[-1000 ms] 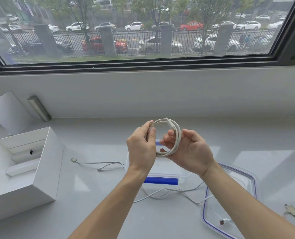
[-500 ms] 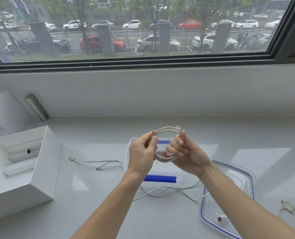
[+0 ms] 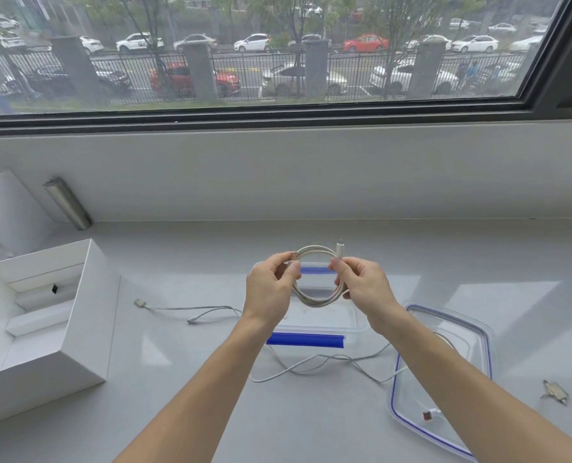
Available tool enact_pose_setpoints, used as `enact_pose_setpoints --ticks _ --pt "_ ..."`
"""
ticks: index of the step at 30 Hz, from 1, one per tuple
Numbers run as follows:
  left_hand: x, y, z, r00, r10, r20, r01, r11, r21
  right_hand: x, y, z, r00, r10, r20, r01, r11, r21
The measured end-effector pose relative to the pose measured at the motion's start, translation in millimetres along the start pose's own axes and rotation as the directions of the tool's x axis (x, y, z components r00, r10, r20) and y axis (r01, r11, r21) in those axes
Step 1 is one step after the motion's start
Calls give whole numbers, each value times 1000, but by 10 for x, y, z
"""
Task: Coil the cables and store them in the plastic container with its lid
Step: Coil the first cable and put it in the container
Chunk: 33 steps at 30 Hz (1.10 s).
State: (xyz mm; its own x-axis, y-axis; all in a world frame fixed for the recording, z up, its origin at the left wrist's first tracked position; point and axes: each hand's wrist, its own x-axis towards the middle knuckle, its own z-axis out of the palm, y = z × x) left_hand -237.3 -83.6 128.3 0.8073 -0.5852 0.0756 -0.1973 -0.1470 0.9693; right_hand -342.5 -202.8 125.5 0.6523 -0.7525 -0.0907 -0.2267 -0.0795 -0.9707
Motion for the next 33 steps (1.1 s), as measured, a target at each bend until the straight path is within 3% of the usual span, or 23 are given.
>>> enact_pose_setpoints --ticks 5,9,18,24,33 --pt "130 -183 -23 991 -115 75 108 990 90 78 126 -10 996 27 82 -9 978 -210" --pt "245 -279 17 984 -168 55 157 975 159 169 228 62 999 3 37 8 958 -288" --pt "564 -623 90 976 -198 94 136 881 452 526 620 277 975 208 82 -178 945 -273" --pt "710 -908 112 963 -244 116 103 726 680 708 864 509 967 233 103 -175 901 -397" --pt "932 -1069 223 880 -413 233 -69 375 925 912 1124 782 886 418 199 -256 799 -544"
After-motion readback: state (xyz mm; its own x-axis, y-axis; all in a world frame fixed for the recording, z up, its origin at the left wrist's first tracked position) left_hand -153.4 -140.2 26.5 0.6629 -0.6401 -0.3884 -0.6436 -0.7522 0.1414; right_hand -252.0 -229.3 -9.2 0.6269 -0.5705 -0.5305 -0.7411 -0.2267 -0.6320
